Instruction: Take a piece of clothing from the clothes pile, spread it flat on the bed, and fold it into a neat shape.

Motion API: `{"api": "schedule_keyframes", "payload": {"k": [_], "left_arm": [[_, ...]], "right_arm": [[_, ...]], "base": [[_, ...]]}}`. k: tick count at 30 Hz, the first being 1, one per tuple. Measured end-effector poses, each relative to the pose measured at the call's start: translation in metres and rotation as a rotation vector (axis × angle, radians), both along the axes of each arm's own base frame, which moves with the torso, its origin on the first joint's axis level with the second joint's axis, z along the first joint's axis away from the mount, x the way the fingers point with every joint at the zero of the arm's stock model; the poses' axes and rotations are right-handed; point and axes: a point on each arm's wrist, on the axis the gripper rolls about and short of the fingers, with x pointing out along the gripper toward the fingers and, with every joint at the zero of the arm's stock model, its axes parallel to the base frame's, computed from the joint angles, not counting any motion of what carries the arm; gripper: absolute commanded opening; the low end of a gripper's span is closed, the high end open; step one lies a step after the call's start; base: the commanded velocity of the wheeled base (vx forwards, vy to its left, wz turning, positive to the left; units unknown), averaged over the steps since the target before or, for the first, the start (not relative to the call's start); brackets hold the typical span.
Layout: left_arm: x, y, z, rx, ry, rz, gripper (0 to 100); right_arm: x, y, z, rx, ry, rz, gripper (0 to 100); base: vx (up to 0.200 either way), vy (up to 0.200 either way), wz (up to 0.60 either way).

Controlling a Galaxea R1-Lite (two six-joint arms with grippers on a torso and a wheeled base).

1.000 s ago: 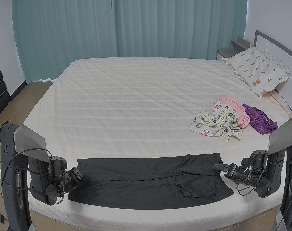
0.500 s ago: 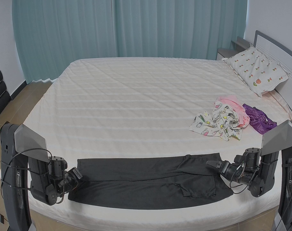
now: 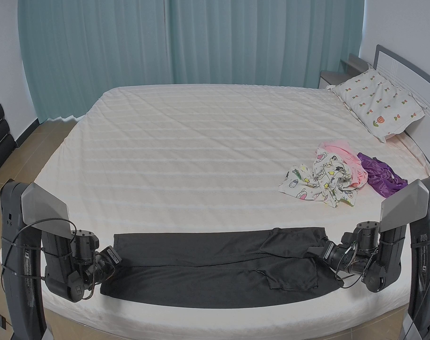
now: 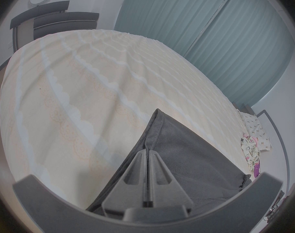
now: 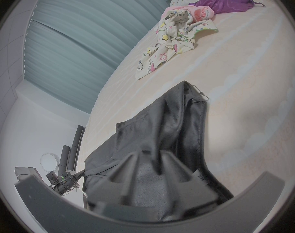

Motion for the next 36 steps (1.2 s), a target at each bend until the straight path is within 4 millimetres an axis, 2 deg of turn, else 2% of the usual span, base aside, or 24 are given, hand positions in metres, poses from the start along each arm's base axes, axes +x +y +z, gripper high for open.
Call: {"api": "schedule_keyframes", "payload": {"k": [21, 22, 31, 36], "left_arm": [[-0.001, 0.006, 0.0, 0.002, 0.004, 0.019, 0], [-0.001, 0.006, 0.0, 0.003, 0.005, 0.019, 100], [-0.001, 0.007, 0.001, -0.001, 0.001, 0.02, 100], [-0.002, 0.013, 0.012, -0.022, -0.024, 0.024, 100]], "right_arm": [[-0.017, -0.013, 0.0, -0.049, 0.044, -0.006, 0], [-0.017, -0.013, -0.001, -0.049, 0.044, -0.005, 100], [-0.015, -0.013, 0.0, -0.043, 0.037, -0.01, 100], [-0.015, -0.019, 0.004, -0.037, 0.028, -0.032, 100]], "base": [[0.0, 0.0, 0.0], [0.0, 0.0, 0.0], [0.0, 0.0, 0.0], [0.0, 0.0, 0.0]]}}
